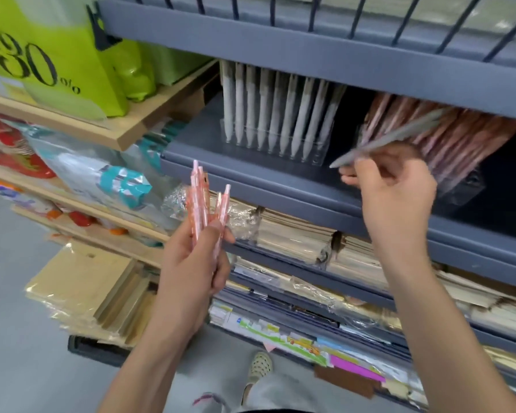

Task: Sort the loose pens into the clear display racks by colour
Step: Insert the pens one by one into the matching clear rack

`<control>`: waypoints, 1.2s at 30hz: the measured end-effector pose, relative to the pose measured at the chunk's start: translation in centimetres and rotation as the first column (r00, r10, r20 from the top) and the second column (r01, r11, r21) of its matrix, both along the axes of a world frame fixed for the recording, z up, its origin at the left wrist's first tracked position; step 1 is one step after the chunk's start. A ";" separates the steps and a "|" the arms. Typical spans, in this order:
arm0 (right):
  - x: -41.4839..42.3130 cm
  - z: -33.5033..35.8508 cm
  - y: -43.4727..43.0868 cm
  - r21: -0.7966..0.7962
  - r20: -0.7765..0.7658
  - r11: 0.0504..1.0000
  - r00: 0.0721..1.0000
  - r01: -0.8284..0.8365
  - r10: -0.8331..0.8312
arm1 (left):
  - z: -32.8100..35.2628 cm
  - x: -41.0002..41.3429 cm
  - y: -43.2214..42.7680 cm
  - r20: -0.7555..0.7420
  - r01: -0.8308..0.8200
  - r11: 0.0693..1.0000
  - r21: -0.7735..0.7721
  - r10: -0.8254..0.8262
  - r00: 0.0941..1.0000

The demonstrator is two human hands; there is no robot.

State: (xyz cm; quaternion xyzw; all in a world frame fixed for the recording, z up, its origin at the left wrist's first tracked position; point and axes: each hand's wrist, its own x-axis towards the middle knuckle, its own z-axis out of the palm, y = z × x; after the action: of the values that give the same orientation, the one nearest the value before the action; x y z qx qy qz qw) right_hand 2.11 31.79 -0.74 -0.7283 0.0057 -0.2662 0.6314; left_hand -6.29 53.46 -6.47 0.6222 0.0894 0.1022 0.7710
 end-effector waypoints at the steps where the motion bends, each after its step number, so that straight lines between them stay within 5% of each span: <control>1: 0.8 0.2 0.1 -0.025 0.013 0.999 1.000 0.020 -0.020 | -0.1 0.6 0.1 -0.002 0.014 1.000 -0.003 -0.014 1.000; 12: 5.4 0.5 2.4 -0.280 0.019 0.952 0.992 0.123 -0.122 | -1.0 3.2 1.6 -0.026 0.160 0.987 -0.009 -0.160 0.987; 20: 6.4 2.0 3.5 -0.627 -0.036 0.748 0.950 0.220 -0.309 | -2.0 2.1 2.6 -0.081 0.220 0.975 -0.019 -0.221 0.972; 36: 6.3 1.7 3.7 -0.697 -0.130 0.692 0.916 0.188 -0.380 | -1.9 0.4 3.7 -0.110 0.256 0.967 -0.012 -0.255 0.961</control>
State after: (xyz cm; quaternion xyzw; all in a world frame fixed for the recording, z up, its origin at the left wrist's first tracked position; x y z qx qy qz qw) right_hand 8.37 35.53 1.01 -0.9248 0.1069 -0.2459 0.2701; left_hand -5.89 57.18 -8.40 0.6341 0.0507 -0.0325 0.7709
